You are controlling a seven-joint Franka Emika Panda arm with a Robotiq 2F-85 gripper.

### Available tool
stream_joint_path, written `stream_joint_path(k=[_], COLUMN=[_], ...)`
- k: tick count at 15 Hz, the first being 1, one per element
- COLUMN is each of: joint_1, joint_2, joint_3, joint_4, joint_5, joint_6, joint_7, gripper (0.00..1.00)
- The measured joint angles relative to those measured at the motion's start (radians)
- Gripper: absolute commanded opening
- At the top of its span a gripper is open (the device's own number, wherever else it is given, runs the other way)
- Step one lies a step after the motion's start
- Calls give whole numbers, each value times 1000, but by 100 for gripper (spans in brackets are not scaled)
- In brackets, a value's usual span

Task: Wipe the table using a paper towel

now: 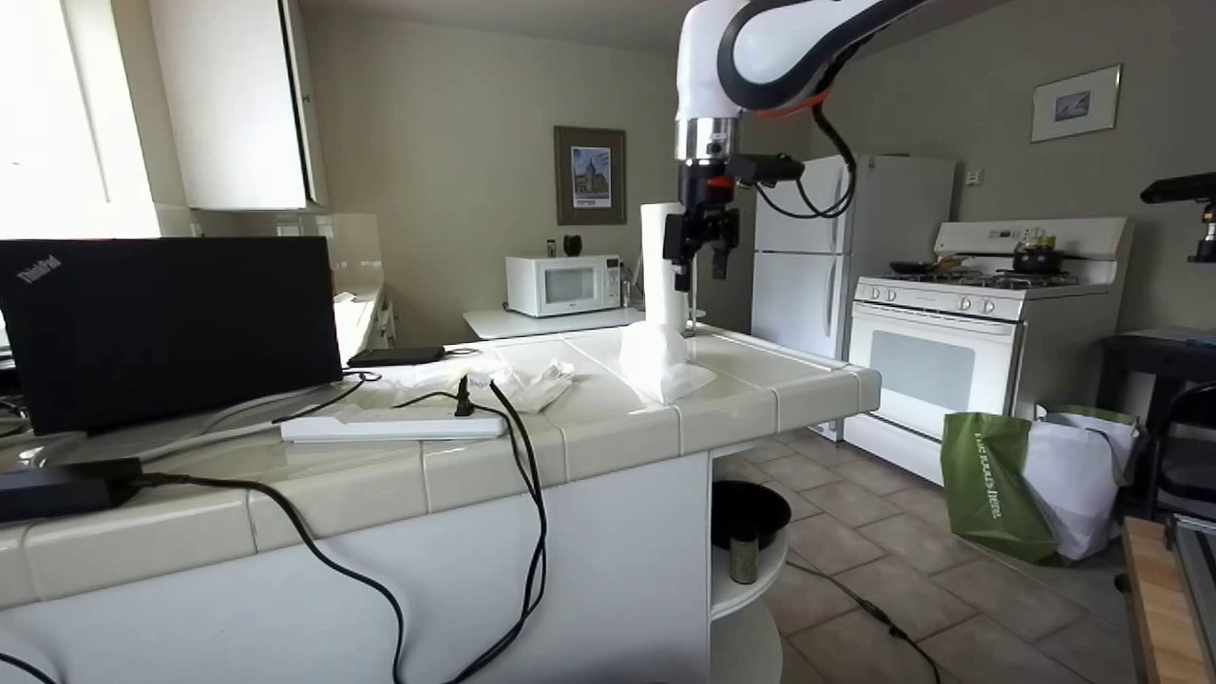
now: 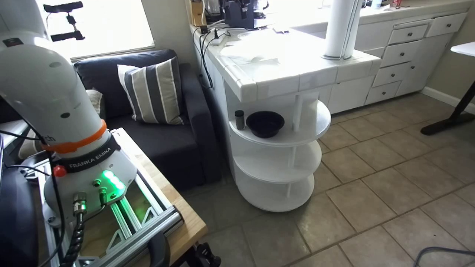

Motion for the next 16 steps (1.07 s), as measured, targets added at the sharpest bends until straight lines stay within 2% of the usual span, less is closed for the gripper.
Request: stream_joint_path(k=[5, 11, 12, 13, 15, 16], joint_1=[20, 39, 39, 40, 45, 49], joint_2=[189, 340, 358, 376, 408, 423], joint_3=[-25, -65, -70, -74, -82, -86], joint_4=[154, 286, 301, 316, 339, 351], joint_5=[-15, -12, -11, -10, -9, -7], joint_6=[20, 24, 24, 24, 24, 23], joint_7=[110, 172, 176, 183, 195, 198], gripper=[100, 100, 97, 75, 70, 63])
